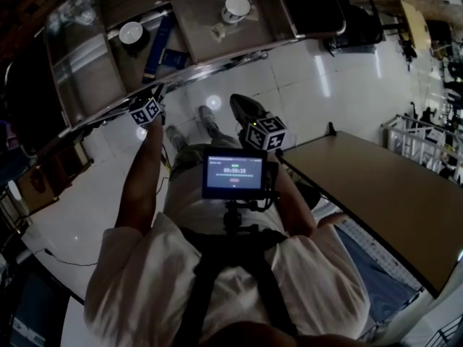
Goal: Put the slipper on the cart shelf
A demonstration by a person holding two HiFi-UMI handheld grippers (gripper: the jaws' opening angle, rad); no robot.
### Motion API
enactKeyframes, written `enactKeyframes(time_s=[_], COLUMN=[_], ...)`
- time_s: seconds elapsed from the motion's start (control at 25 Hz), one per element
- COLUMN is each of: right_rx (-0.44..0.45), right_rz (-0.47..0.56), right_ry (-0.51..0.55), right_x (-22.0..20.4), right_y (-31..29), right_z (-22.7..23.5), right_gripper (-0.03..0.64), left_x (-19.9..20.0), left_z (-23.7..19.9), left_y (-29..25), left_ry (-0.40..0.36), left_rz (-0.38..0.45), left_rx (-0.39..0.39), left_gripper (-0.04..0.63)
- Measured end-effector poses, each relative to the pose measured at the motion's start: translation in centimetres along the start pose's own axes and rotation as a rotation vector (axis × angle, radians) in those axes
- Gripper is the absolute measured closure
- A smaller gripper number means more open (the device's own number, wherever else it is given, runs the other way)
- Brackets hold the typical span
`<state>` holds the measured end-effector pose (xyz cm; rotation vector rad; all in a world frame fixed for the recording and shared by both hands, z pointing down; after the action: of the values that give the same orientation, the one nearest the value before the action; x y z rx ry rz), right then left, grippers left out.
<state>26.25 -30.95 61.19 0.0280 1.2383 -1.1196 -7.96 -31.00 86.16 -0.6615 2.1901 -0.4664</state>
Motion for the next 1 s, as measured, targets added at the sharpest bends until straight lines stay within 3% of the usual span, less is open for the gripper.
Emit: enactKeyframes(time_s=[0.12,0.32,0.64,0.72,0.76,0.84,0.92,1.0], right_rx=[0.029,0.076,0.138,0.156,0.164,0.184,0.21,0.237], right_rz=[-0.002,0.02,0.059,0.068,0.07,0.071,0.067,0.061], right_ry=[0.036,0.049,0.037,0.033,0.032,0.032,0.034,0.036], right_x=[-0.2,0.5,2.1,2.4,2.5,2.6,2.6,2.6], right_y=[-0.4,-0.9,-0.7,-1.0,-1.1,-1.2,-1.5,-1.8], right_z=[0.1,-0.1,1.4,1.8,2.1,2.4,2.5,2.6], right_gripper=[0.594,0.594,0.595,0.595,0.594,0.594,0.594,0.594], left_x=[-0.3,-2.0,-4.9,-4.6,-4.3,-3.2,-2.5,-3.2], left_z=[0.2,0.8,4.9,5.9,6.6,8.5,10.2,11.1], left_y=[1.0,3.5,9.3,10.6,11.2,12.2,12.7,12.6], left_ry=[0.01,0.097,0.327,0.365,0.372,0.335,0.306,0.351], left_rz=[0.008,0.026,0.069,0.1,0.114,0.127,0.116,0.084], left_rx=[-0.005,-0.059,-0.24,-0.295,-0.318,-0.353,-0.395,-0.453], left_gripper=[0.291,0.291,0.291,0.324,0.381,0.405,0.416,0.482])
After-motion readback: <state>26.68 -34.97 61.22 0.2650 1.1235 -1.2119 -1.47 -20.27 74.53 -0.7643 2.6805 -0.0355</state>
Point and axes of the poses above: the fingertips, and each gripper's own axes: y backward along the fingers, z to its right, x out of its top, the point moved 9 cm from there along y, backward along the fingers, and after that the axes turned 5 degrees about y, right-handed, at the moved point
